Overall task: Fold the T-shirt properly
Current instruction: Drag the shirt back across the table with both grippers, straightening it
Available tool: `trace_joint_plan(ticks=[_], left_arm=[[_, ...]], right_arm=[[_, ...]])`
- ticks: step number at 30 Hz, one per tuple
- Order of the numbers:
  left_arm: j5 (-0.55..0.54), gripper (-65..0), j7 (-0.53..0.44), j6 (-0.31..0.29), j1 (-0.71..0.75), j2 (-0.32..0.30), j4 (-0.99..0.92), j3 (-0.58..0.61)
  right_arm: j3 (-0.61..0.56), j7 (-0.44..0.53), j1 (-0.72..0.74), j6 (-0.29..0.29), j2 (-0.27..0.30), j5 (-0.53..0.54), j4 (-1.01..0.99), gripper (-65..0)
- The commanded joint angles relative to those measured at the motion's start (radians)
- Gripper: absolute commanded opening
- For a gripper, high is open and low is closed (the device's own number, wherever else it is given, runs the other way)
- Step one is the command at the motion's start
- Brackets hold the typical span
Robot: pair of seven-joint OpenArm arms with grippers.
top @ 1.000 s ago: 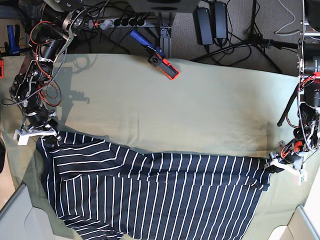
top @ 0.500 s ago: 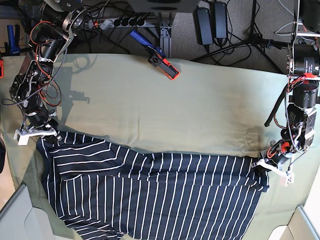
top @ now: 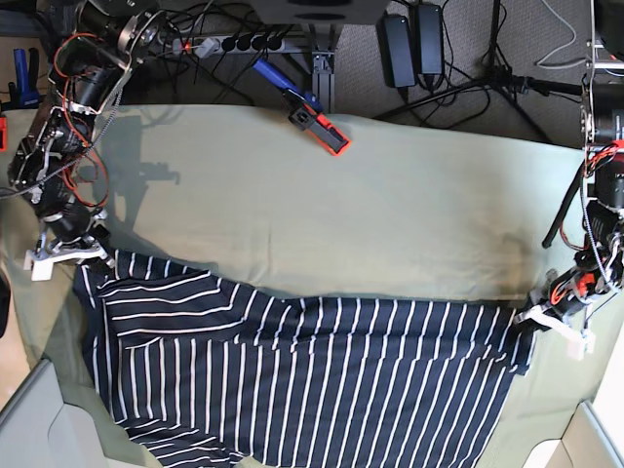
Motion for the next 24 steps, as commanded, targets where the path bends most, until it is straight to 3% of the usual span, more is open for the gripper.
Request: trace_joint_plan(ticks=[1, 12, 15, 24], left_arm=[[-0.034, -65.0, 0.002, -0.035, -0.032, -0.034, 0.014, -0.006], [-0.150, -65.0, 0.135, -0.067, -0.021, -0.108, 0.014, -0.006], [-0.209, -65.0, 0.190, -0.107, 0.008, -0.128, 0.015, -0.006], [-0.335, -65.0, 0.228, -0.195, 0.201, -0.209, 0.134, -0.006]], right_arm=[[0.003, 0.010, 0.004, 0.041, 0.023, 0.013, 0.032, -65.0], [0.004, -0.026, -0.140, 0.042, 0.064, 0.045, 0.105, -65.0], [0.004, -0.026, -0.181, 0.042, 0.077, 0.046, 0.127, -65.0], [0.004, -0.086, -0.266, 0.047, 0.128, 0.077, 0.146, -65.0]])
